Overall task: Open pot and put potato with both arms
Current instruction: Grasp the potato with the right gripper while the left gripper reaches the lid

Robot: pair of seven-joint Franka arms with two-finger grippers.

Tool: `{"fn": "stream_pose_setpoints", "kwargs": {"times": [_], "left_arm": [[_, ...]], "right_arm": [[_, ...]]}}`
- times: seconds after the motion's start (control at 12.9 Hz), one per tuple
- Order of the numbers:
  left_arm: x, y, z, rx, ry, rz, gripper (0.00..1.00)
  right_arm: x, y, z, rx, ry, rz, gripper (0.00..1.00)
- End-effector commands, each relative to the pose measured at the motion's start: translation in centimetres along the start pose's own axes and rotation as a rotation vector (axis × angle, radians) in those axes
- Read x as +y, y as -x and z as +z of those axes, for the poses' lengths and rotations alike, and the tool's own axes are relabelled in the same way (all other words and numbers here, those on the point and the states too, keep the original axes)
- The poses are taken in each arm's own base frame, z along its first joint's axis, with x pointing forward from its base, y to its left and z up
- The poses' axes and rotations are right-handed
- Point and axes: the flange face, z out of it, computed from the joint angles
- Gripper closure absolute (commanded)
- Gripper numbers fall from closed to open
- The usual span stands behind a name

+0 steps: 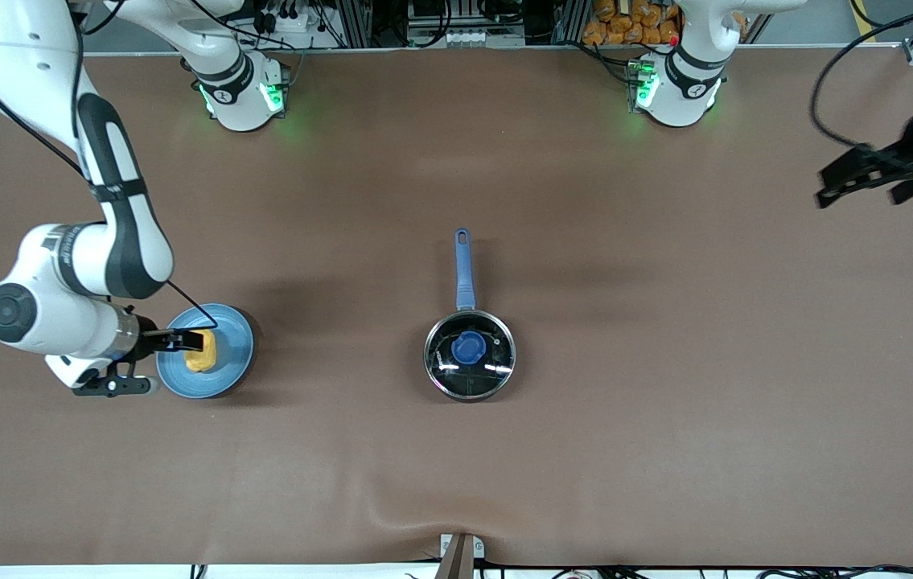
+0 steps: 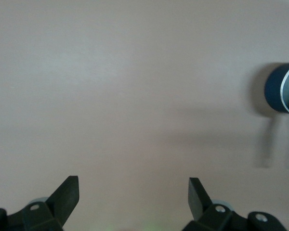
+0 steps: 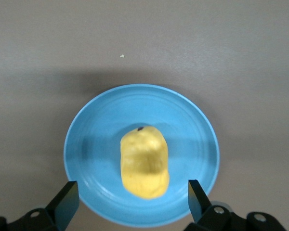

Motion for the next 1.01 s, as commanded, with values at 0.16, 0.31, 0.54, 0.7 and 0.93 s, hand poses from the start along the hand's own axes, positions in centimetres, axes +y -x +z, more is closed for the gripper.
{"fn": "stream_pose_setpoints", "kwargs": {"times": [0.16,0.31,0.54,0.7,0.93], "left_arm": [[11.5,-2.6,6.2,0.006,0.021,-0.092,0.00],[16.4,-3.6,9.3,0.002,0.036,-0.105,0.00],[23.2,-4.3,12.9,-0.002,0.049,-0.128,0.00],[26.8,-4.0,15.0,0.020,0.068,-0.145,0.00],[31.2,-3.7,19.3,0.044,0.093,-0.163,0.00]], "right_arm": [[-0.9,0.7,4.7,0.037,0.004,-0.007,0.00],[-0.9,0.6,6.1,0.045,0.009,-0.007,0.00],[-0.8,0.5,8.0,0.052,0.015,-0.006,0.00],[-0.6,0.5,8.5,0.051,0.018,-0.006,0.00],[0.2,0.4,8.6,0.048,0.025,-0.076,0.10]]}}
